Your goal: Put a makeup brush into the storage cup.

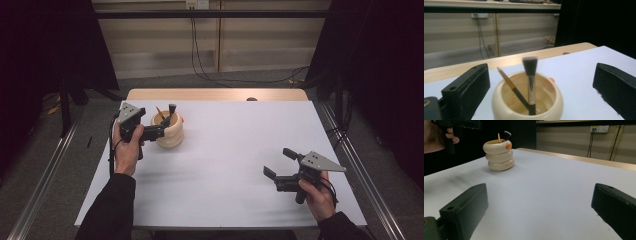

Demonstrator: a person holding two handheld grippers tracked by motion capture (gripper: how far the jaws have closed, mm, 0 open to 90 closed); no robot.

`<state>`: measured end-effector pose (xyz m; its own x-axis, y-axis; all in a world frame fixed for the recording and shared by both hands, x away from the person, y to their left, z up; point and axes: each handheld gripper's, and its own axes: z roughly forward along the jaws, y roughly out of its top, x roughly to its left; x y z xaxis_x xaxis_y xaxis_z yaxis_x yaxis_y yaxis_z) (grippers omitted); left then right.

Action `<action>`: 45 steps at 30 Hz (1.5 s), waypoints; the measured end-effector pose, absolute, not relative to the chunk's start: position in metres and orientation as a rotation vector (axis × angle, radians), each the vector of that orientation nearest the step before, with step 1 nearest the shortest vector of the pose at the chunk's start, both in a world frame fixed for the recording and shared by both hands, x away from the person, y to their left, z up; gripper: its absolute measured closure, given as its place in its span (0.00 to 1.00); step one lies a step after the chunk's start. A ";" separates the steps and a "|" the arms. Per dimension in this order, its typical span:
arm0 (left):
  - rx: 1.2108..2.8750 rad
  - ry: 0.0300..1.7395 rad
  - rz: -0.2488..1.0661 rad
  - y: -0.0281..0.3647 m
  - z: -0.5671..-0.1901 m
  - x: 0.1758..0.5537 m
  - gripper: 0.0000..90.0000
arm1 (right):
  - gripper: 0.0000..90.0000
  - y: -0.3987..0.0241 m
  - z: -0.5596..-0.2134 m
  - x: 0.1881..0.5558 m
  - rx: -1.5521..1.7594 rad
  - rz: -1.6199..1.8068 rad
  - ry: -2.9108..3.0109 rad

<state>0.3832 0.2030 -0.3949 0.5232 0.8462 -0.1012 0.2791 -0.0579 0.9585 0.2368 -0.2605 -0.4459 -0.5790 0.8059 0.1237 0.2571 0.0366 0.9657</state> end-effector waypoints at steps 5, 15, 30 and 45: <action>1.592 0.997 0.592 0.207 -0.394 0.375 0.02 | 0.00 -0.262 -0.445 0.234 1.077 1.563 1.844; 1.593 0.956 0.555 0.209 -0.392 0.353 0.02 | 0.00 -0.260 -0.444 0.230 1.071 1.550 1.845; 1.583 0.933 0.611 0.216 -0.397 0.319 0.01 | 0.00 -0.262 -0.441 0.228 1.082 1.546 1.825; 1.622 0.878 0.593 0.215 -0.403 0.281 0.01 | 0.00 -0.265 -0.440 0.225 1.056 1.522 1.846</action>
